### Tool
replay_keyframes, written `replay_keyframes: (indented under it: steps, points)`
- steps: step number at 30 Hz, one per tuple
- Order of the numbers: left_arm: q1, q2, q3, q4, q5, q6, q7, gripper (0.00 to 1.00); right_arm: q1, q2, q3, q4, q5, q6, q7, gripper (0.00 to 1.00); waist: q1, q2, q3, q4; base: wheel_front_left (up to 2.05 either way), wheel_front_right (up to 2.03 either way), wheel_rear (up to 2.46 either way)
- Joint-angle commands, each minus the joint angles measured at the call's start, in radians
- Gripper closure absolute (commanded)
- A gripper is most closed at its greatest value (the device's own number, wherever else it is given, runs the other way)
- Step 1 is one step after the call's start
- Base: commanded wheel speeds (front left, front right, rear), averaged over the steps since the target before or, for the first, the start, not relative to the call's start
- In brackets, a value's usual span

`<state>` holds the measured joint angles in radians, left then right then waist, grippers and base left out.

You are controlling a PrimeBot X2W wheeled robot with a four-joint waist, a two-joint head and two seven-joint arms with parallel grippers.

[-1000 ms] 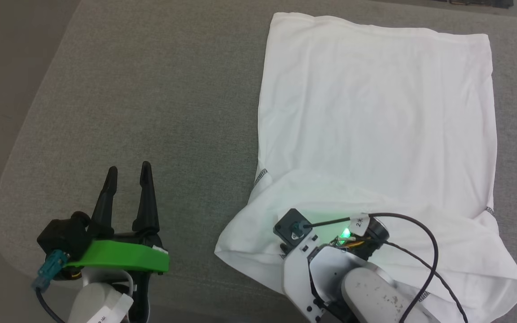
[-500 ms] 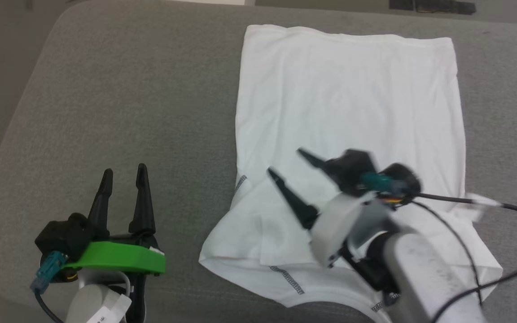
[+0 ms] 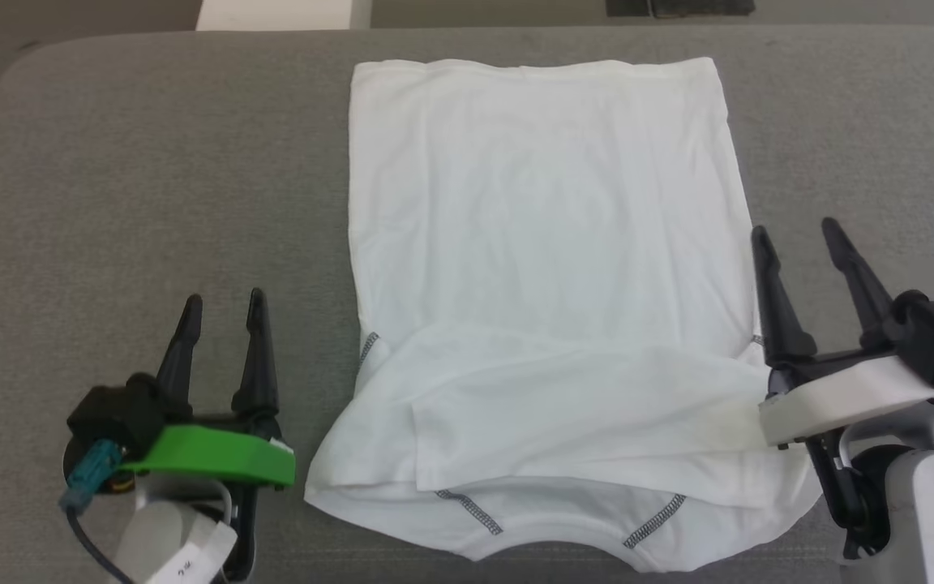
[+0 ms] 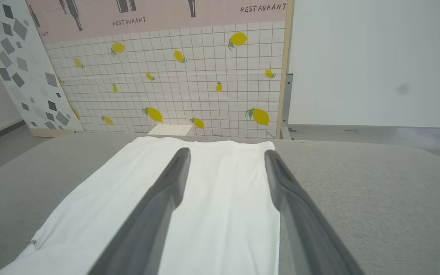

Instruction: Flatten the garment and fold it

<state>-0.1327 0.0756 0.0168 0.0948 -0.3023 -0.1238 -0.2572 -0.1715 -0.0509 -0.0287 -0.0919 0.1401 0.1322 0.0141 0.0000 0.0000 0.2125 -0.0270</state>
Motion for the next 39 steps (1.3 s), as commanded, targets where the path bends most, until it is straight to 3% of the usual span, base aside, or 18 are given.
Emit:
replay_keyframes:
  steps: [1,6,10,13,18,20,28,39]
  points:
    - [-0.042,0.023,-0.009,0.008,0.007,-0.007,-0.005,0.00,0.004,0.001,-0.009,0.007,-0.013,-0.002,-0.017,0.00,0.0000,0.0000,0.037,-0.029,0.00,0.00,0.00]
    - [-0.218,0.129,-0.090,0.070,-0.012,-0.007,0.037,0.00,-0.013,0.001,-0.039,0.026,-0.048,-0.002,-0.055,0.00,0.0000,0.0000,0.116,-0.060,0.00,0.00,0.00]
    - [-0.404,0.215,-0.154,0.116,-0.044,-0.007,0.136,0.00,-0.041,0.001,-0.035,0.027,-0.070,-0.002,-0.072,0.00,0.0000,0.0000,0.193,-0.094,0.00,0.00,0.00]
    - [-0.552,0.290,-0.212,0.158,-0.068,-0.007,0.240,0.00,-0.067,0.001,-0.028,0.024,-0.066,-0.002,-0.087,0.00,0.0000,0.0000,0.255,-0.130,0.00,0.00,0.00]
    - [-0.754,0.367,-0.243,0.244,-0.122,-0.007,0.401,0.00,-0.103,0.001,-0.005,0.029,-0.035,-0.002,-0.113,0.00,0.0000,0.0000,0.338,-0.189,0.00,0.00,0.00]
    - [-0.851,0.409,-0.240,0.303,-0.130,-0.004,0.517,0.00,-0.119,0.001,0.014,0.032,-0.004,-0.002,-0.133,0.00,0.0000,0.0000,0.385,-0.226,0.00,0.00,0.00]
    - [-1.003,0.465,-0.209,0.362,-0.168,0.030,0.732,0.00,-0.149,0.001,0.048,0.039,0.045,-0.002,-0.181,0.00,0.0000,0.0000,0.473,-0.297,0.00,0.00,0.00]
    - [-1.084,0.505,-0.172,0.320,-0.179,0.144,0.905,0.00,-0.173,0.001,0.075,0.029,0.086,-0.002,-0.219,0.00,0.0000,0.0000,0.555,-0.351,0.00,0.00,0.00]
